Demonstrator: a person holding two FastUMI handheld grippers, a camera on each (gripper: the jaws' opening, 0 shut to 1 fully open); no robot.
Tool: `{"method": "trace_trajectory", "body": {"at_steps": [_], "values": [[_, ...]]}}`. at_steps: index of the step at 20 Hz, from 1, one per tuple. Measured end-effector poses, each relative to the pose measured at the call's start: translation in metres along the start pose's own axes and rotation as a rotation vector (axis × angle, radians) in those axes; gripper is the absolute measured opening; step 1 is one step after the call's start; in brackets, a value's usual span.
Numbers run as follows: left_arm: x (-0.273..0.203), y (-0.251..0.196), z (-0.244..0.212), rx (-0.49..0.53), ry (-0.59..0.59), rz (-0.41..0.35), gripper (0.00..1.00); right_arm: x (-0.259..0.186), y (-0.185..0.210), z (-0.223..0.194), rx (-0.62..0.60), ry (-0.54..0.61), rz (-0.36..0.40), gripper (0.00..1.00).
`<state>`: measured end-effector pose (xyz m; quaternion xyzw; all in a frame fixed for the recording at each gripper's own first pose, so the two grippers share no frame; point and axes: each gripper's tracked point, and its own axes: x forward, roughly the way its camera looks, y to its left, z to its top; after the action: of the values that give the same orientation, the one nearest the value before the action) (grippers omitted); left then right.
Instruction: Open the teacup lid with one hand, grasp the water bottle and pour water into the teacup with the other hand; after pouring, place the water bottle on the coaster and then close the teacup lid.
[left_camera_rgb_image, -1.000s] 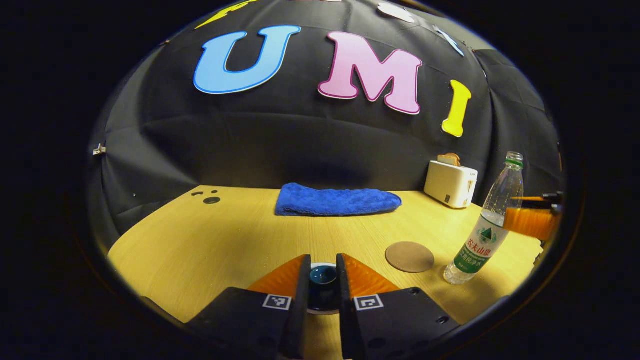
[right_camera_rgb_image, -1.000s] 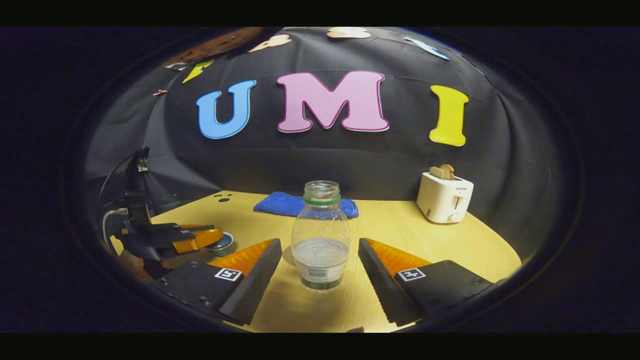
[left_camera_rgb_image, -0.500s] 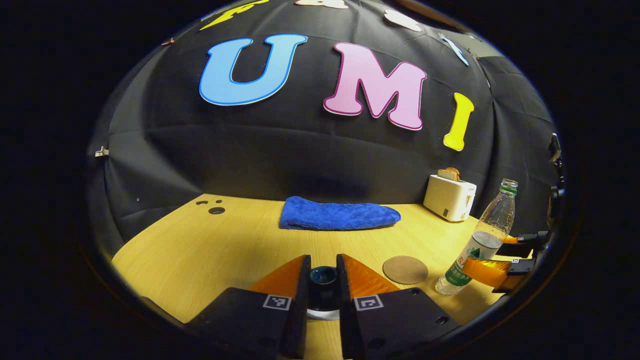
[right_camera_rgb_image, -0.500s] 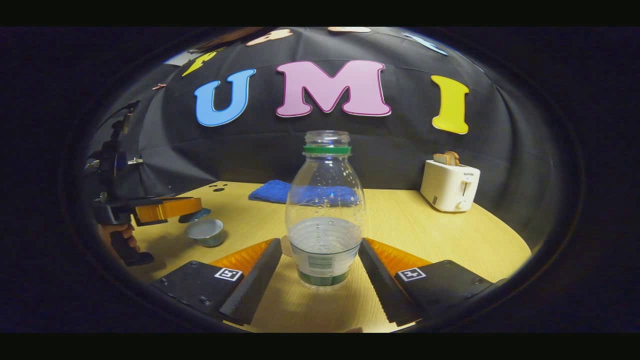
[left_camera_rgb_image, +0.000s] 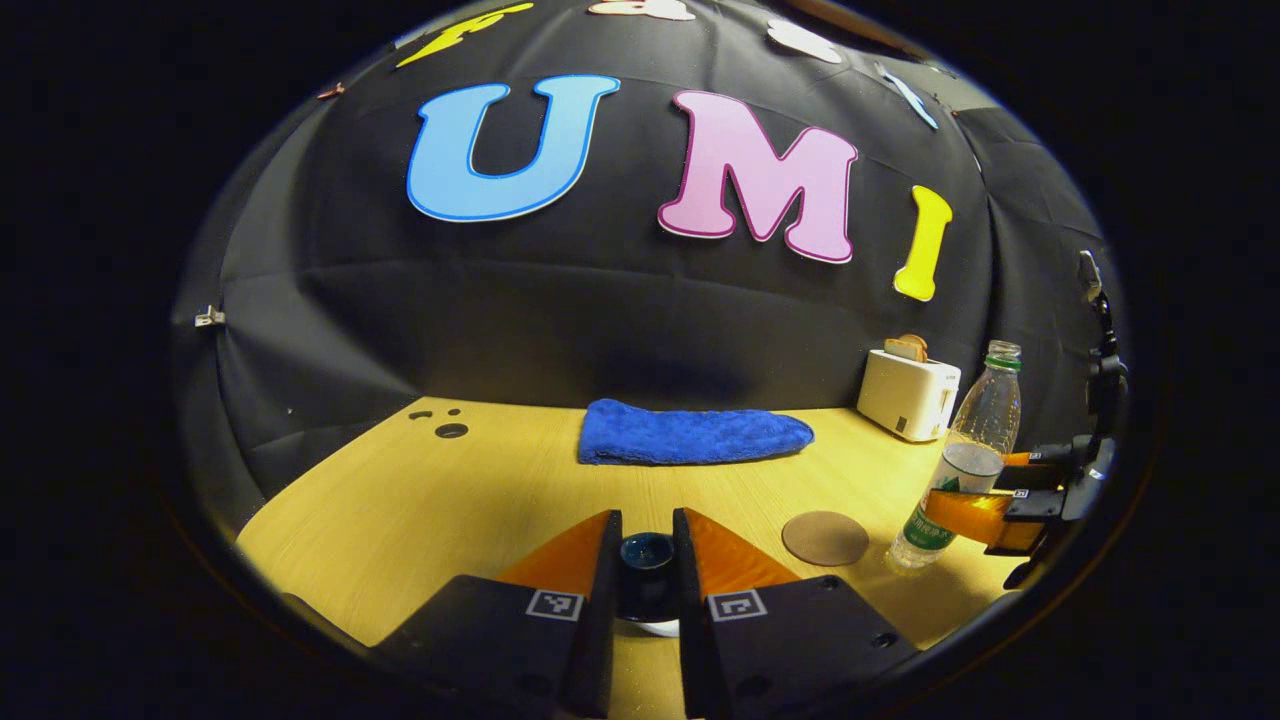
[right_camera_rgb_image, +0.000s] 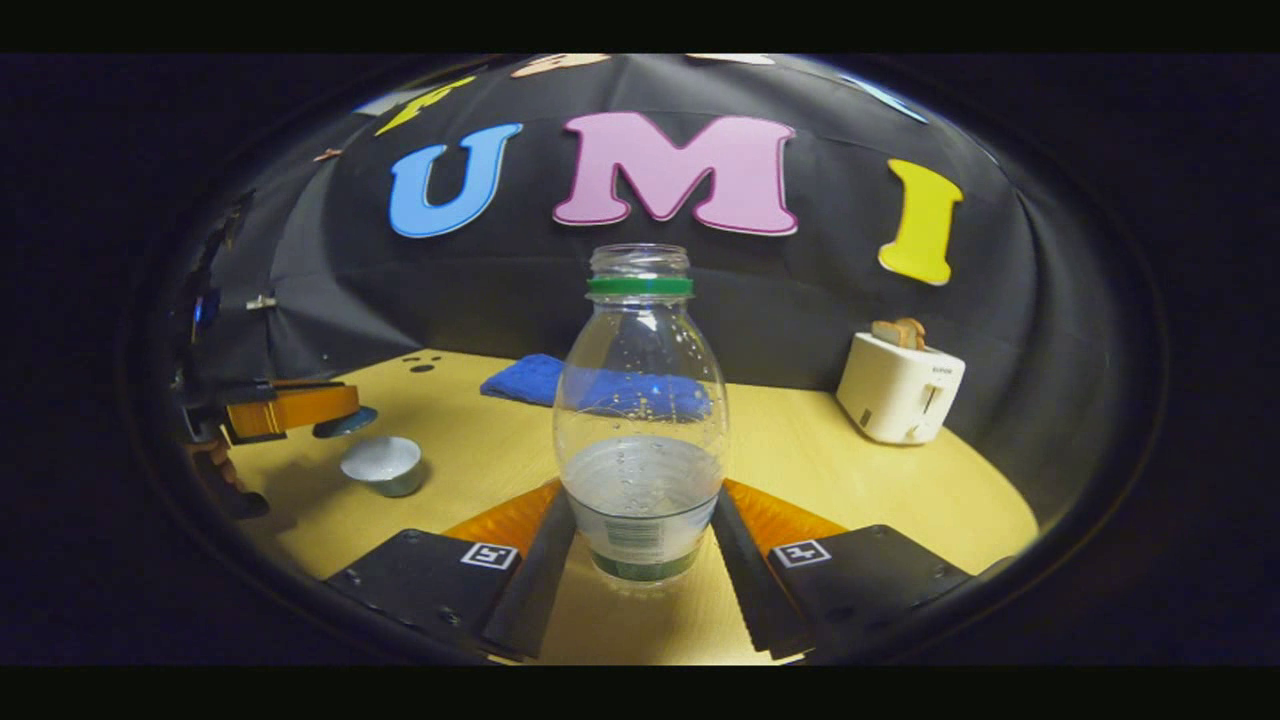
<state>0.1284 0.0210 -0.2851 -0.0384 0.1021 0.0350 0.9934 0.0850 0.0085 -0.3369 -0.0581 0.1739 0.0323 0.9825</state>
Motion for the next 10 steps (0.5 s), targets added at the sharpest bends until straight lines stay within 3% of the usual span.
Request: {"method": "trace_trajectory", "body": {"at_steps": [3,6,8,10], "values": [[-0.006,0.01,0.003,0.013,-0.004,0.02,0.31,0.003,-0.005,0.02,-0.191,-0.045,-0.066,0.75],[-0.011,0.023,0.005,0.015,-0.006,0.038,0.31,0.007,0.006,0.033,-0.382,-0.068,-0.065,0.75],[-0.015,0.033,0.006,0.012,-0.009,0.056,0.31,0.012,0.01,0.03,-0.499,-0.041,-0.061,0.78],[-0.02,0.043,0.006,0.001,-0.013,0.078,0.31,0.02,0.012,0.03,-0.619,-0.014,-0.072,0.75]]}}
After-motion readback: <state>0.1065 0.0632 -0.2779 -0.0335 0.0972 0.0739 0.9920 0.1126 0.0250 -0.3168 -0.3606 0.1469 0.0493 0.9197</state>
